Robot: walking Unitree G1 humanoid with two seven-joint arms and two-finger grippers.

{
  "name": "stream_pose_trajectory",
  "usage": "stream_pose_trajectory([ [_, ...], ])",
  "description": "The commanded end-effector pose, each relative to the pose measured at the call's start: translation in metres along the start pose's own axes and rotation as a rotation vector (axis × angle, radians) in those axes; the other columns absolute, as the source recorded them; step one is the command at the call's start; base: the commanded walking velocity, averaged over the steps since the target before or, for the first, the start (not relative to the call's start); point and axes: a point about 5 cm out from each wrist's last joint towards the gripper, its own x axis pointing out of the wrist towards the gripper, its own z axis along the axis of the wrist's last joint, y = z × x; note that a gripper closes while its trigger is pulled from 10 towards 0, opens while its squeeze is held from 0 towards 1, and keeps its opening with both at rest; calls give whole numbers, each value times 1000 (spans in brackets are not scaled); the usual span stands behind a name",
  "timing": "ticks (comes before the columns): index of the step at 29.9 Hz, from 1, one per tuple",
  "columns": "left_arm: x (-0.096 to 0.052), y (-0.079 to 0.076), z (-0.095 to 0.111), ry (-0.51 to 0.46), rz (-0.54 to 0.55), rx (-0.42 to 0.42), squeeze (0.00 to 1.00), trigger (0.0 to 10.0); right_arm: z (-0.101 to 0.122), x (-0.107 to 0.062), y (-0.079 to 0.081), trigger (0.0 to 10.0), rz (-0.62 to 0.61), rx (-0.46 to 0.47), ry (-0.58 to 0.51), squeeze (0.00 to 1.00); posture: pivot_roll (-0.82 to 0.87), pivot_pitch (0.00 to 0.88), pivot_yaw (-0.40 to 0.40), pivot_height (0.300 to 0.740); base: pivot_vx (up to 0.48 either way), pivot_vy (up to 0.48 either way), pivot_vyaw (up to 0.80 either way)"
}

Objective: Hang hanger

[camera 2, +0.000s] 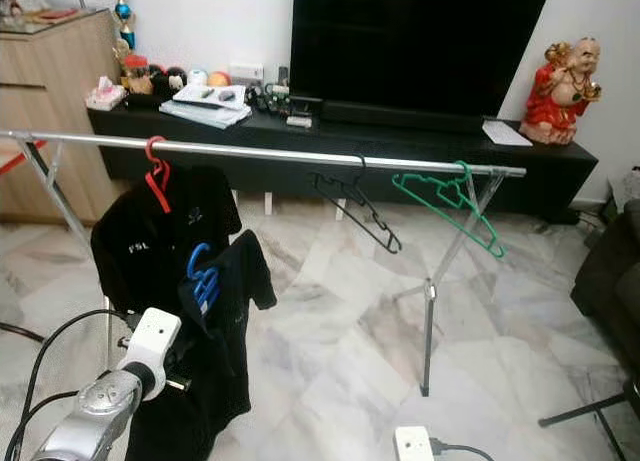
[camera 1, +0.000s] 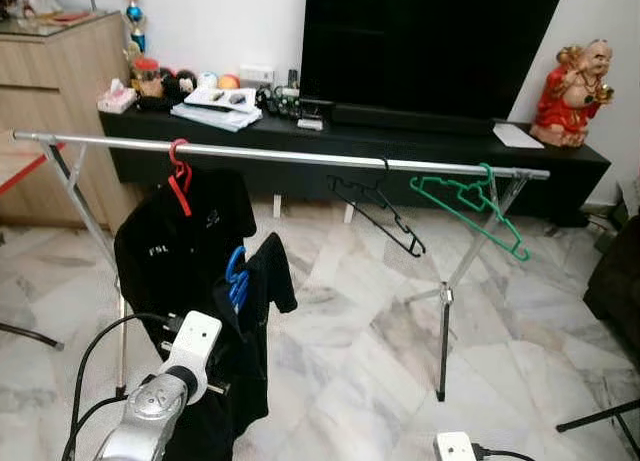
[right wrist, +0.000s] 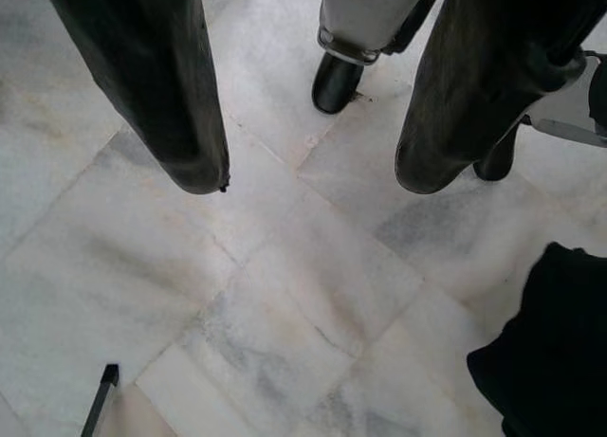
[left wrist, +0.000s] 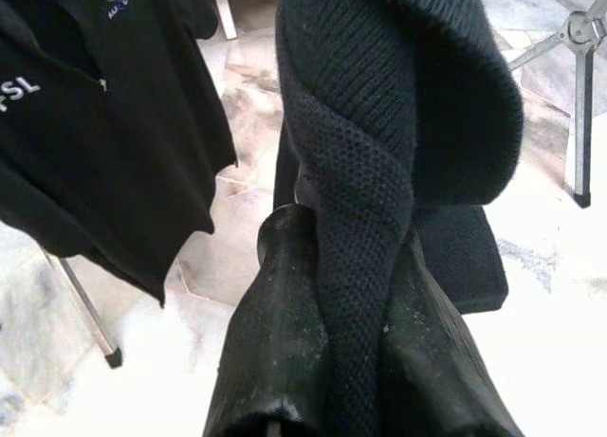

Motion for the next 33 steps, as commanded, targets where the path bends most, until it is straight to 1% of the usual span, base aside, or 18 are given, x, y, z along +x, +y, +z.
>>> stream_pose_trajectory([
  [1, 5, 1, 16, -58, 3, 17, 0, 10000, 5, 0, -1, 10000, 1, -4, -11, 0, 135, 0, -82, 740, 326, 0, 0],
  [11, 6, 3, 18, -61, 2, 23, 0, 10000, 5, 1, 1, 10000, 9, 4, -13, 0, 135, 0, -79, 740, 333, 0, 0],
  [18, 8, 6, 23, -70, 3, 31, 0, 10000, 8, 1, 2, 10000, 15, 9, -24, 0, 136, 0, -78, 740, 342, 0, 0],
  [26, 9, 8, 23, -71, 7, 31, 0, 10000, 10, 1, 2, 10000, 9, -14, -29, 0, 135, 0, -78, 740, 345, 0, 0],
  [29, 10, 9, 24, -72, 9, 31, 0, 10000, 10, 1, 3, 10000, 24, -34, -29, 0, 134, 0, -78, 740, 345, 0, 692],
  [33, 11, 11, 26, -75, 16, 30, 0, 10000, 10, 2, 5, 10000, 36, -21, -28, 0, 133, 0, -76, 740, 348, 0, 580],
])
